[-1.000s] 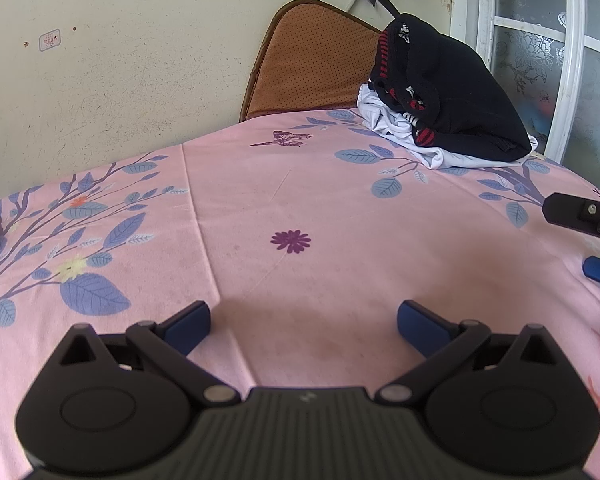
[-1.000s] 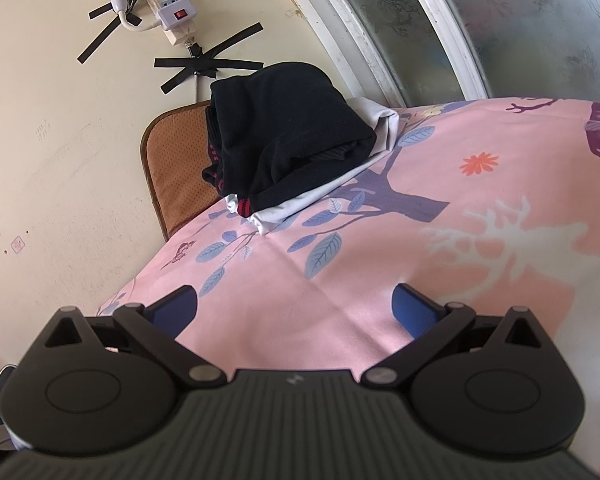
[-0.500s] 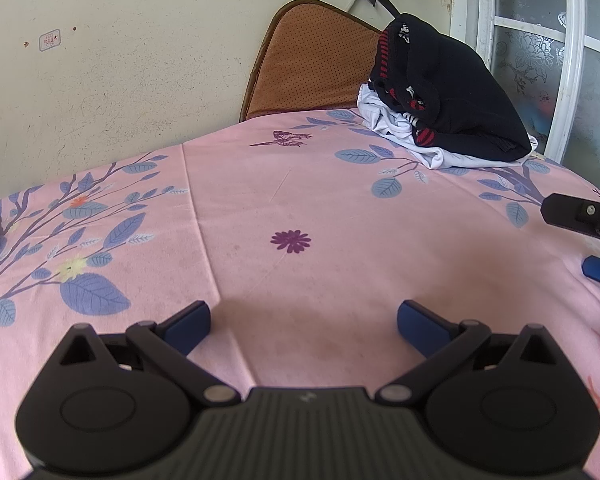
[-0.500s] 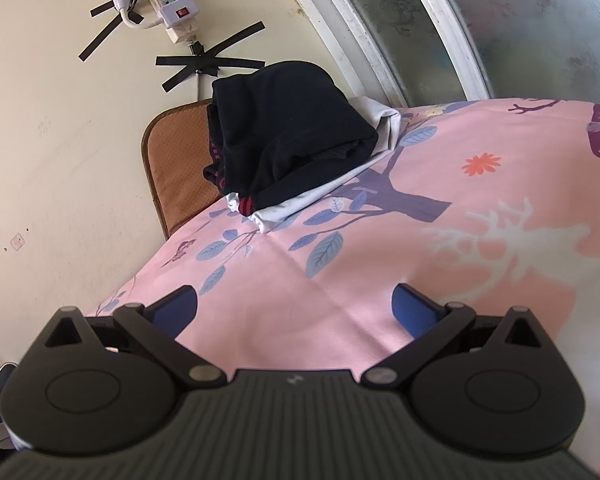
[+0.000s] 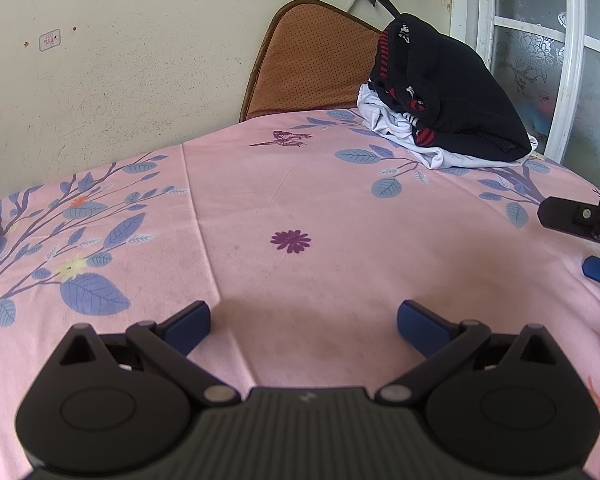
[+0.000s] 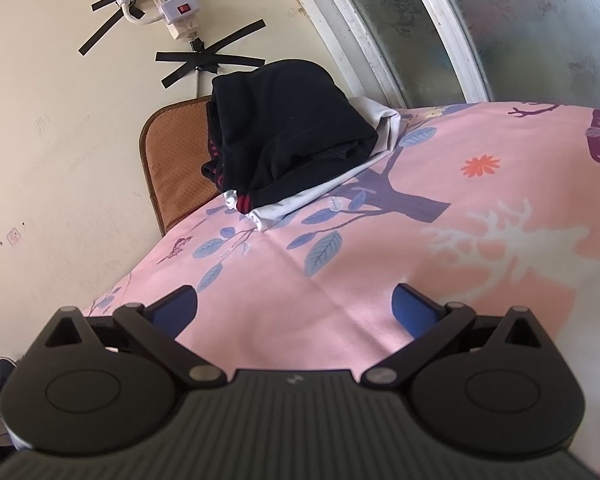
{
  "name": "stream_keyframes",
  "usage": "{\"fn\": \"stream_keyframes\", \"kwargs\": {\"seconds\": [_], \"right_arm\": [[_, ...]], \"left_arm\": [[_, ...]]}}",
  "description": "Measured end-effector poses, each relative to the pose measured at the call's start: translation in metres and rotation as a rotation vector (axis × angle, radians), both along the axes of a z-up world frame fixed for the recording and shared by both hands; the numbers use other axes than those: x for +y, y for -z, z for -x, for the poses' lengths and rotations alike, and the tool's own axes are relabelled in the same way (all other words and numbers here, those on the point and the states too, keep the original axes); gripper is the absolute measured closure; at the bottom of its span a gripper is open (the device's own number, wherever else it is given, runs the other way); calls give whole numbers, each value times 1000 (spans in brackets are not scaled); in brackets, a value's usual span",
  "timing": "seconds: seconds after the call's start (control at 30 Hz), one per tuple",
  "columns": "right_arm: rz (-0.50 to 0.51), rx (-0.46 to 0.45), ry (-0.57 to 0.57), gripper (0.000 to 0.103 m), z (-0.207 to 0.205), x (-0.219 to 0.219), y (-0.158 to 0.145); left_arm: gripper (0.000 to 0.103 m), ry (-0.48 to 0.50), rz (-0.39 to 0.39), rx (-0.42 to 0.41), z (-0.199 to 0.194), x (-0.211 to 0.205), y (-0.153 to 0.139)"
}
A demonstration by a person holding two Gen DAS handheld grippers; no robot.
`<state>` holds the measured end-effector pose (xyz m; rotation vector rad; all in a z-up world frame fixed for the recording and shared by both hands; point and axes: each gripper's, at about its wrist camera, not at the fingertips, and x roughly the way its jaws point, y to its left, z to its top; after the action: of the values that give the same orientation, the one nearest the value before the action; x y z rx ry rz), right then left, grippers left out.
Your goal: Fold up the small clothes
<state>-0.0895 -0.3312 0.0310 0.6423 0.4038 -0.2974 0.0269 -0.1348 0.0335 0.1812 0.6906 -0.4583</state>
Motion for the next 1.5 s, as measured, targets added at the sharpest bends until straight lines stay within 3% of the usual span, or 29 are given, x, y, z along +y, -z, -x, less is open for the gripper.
{"fn": "stream_keyframes", "kwargs": {"seconds": [1.5], "right_arm": [[40, 33, 4, 0, -3, 6, -1]], "left_arm": [[0, -60, -5, 27, 9, -1, -4]]}}
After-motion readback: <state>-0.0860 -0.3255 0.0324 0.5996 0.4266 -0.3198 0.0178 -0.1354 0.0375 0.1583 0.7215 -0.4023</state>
